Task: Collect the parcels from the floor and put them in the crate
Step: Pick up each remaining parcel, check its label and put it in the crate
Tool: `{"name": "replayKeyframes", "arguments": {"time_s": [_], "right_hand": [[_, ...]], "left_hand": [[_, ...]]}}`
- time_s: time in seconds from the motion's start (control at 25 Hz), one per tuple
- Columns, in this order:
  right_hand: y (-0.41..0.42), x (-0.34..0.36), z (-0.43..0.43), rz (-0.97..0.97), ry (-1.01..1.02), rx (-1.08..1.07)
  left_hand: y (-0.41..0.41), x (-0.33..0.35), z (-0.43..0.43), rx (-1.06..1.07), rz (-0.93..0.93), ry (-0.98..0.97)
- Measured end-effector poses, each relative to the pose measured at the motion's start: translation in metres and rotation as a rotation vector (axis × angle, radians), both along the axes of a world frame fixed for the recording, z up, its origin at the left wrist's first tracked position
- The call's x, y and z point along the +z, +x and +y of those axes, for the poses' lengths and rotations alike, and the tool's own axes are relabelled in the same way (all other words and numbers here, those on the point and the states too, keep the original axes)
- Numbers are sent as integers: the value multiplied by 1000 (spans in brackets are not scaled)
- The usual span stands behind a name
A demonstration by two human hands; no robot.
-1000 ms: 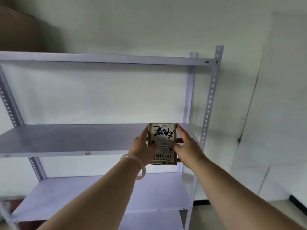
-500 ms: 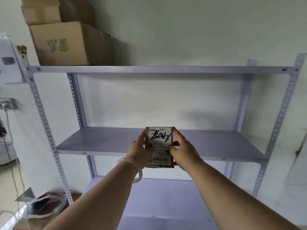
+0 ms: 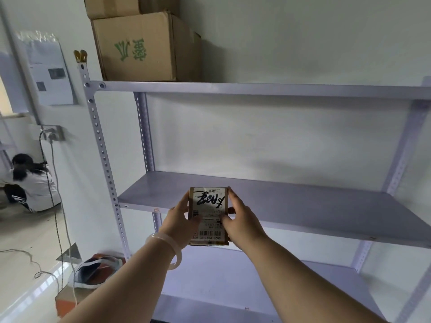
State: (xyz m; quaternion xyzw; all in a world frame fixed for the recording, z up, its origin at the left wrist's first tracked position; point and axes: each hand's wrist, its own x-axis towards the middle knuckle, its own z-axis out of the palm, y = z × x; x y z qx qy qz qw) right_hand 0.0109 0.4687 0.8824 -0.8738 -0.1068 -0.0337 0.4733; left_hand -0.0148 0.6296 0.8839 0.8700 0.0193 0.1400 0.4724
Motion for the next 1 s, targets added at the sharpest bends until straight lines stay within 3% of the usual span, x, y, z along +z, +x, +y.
{"name": "replayKeyframes", "arguments": {"time_s": [0.48,0.8,1.0], "right_hand": [[59,-29,45,73,-28,178],[86,-66,61,129,-27,78],[87,-102,111,205,-37,-13]], "left_hand": [[33,-27,34,176,109,33],[75,-62,54,98,185,-4],[92,-98,110,-1,242,-6]]}}
